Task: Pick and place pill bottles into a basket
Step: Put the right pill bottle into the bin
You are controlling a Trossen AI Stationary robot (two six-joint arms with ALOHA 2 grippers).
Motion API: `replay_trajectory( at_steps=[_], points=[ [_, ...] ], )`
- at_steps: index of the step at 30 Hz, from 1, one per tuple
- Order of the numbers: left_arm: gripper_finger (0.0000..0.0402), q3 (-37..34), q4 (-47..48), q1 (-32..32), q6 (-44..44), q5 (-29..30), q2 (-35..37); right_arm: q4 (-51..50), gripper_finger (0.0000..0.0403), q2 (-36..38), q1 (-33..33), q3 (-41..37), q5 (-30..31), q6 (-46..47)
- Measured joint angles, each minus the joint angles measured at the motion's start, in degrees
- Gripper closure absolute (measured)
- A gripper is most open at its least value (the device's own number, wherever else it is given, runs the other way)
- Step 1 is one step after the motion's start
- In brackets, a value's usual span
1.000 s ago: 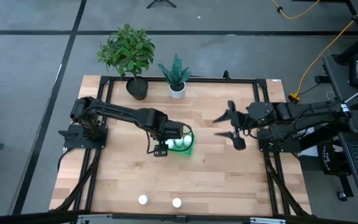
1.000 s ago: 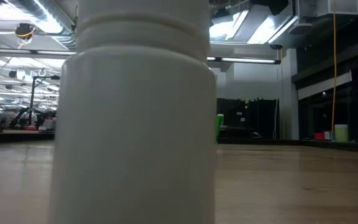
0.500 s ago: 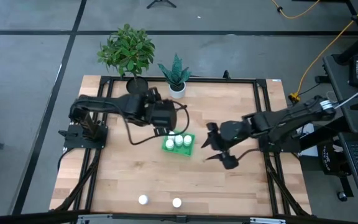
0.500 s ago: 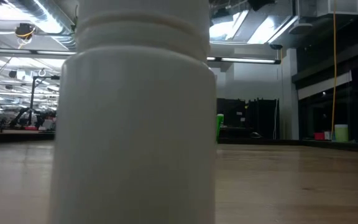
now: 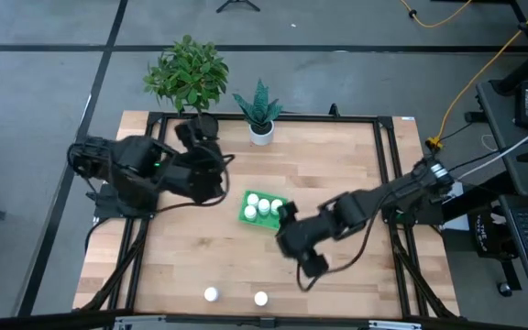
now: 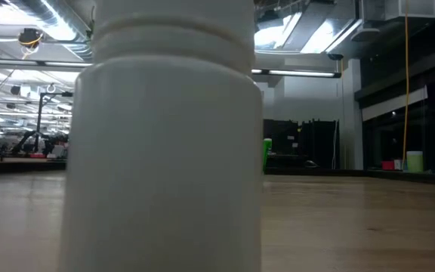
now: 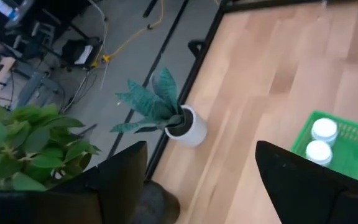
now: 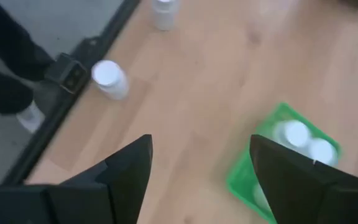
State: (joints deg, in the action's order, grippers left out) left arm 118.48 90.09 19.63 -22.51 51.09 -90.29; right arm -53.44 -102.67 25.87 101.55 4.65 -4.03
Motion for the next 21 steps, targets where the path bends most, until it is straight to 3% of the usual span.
replay_trajectory(
  at_steps=[8,14,21],
  points=[
    [0.0107,0.0,0.0,6.4,-8.2,0.3,0.6,-3.6,0.0127,-9.7,4.6,10.7,-3.1,3.7],
    [0.0107,0.0,-0.1,13.2,-16.6,0.7,-2.5,-4.6,0.0095,-11.9,6.3,11.1,-5.2,9.7],
    [0.0107,0.0,-0.1,19.9,-27.4,0.7,-7.0,1.2,0.0086,-17.2,7.7,11.1,-5.2,8.2]
  ],
)
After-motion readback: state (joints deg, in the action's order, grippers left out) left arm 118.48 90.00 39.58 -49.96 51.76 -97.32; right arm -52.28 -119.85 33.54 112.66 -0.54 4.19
